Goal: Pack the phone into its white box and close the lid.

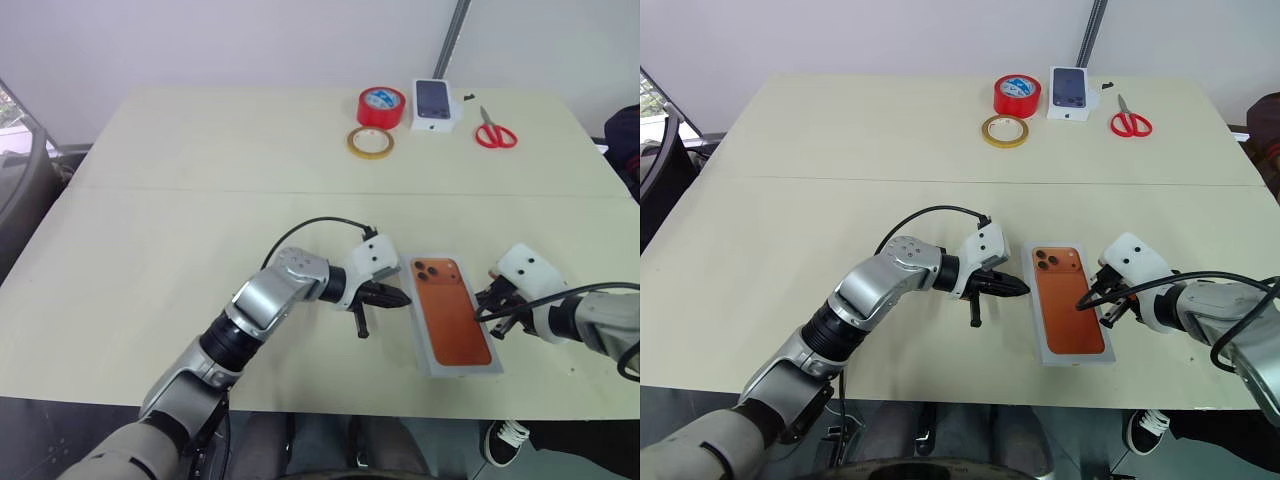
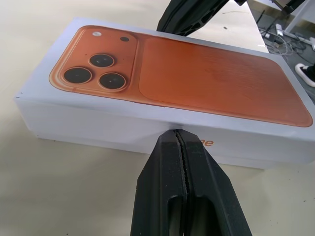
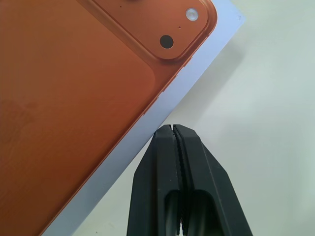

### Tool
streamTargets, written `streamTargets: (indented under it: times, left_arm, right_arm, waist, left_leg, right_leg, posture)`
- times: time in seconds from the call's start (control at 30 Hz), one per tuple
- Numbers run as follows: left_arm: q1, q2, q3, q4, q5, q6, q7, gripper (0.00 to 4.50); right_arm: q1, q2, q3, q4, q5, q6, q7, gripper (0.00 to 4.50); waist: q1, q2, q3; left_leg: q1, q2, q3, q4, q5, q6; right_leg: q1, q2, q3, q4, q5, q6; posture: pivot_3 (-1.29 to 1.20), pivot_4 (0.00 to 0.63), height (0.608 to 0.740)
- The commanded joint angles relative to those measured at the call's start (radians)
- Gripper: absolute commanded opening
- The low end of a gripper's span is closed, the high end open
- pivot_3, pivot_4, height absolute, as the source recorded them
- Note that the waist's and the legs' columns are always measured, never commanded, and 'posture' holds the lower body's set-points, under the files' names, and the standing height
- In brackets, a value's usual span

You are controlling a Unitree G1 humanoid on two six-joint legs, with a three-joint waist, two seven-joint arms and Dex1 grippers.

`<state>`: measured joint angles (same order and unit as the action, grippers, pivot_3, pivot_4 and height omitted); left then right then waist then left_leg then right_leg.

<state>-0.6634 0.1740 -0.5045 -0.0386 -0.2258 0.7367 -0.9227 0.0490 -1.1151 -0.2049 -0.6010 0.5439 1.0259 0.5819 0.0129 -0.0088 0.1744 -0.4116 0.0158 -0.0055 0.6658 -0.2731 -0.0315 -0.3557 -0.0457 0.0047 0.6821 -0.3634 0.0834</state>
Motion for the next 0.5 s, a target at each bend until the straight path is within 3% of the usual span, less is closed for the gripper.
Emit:
streamTargets:
  times: [0.03, 0.5]
  left_arm:
    - [-0.018, -0.014, -0.02, -0.008, 0.004, -0.008, 0.0, 0.0]
    - [-0.013, -0.052, -0.001, 0.034, 0.007, -0.014, 0.05, 0.0]
  right_arm:
    - [-0.02, 0.022, -0.006, -0.022, -0.003, -0.002, 0.008, 0.06]
    - [-0.026, 0.059, 0.002, 0.006, -0.062, -0.007, 0.006, 0.06]
  waist:
    - [0.0, 0.0, 0.0]
    - [0.0, 0.0, 0.0]
  left_leg:
    - [0.0, 0.0, 0.0, 0.0, 0.0, 0.0]
    - [0.0, 0.0, 0.0, 0.0, 0.0, 0.0]
  right_leg:
    - [0.0, 0.0, 0.0, 0.0, 0.0, 0.0]
    - [0.0, 0.0, 0.0, 0.0, 0.0, 0.0]
  posture:
    - [0.0, 0.15, 0.74]
    - [0.0, 0.15, 0.74]
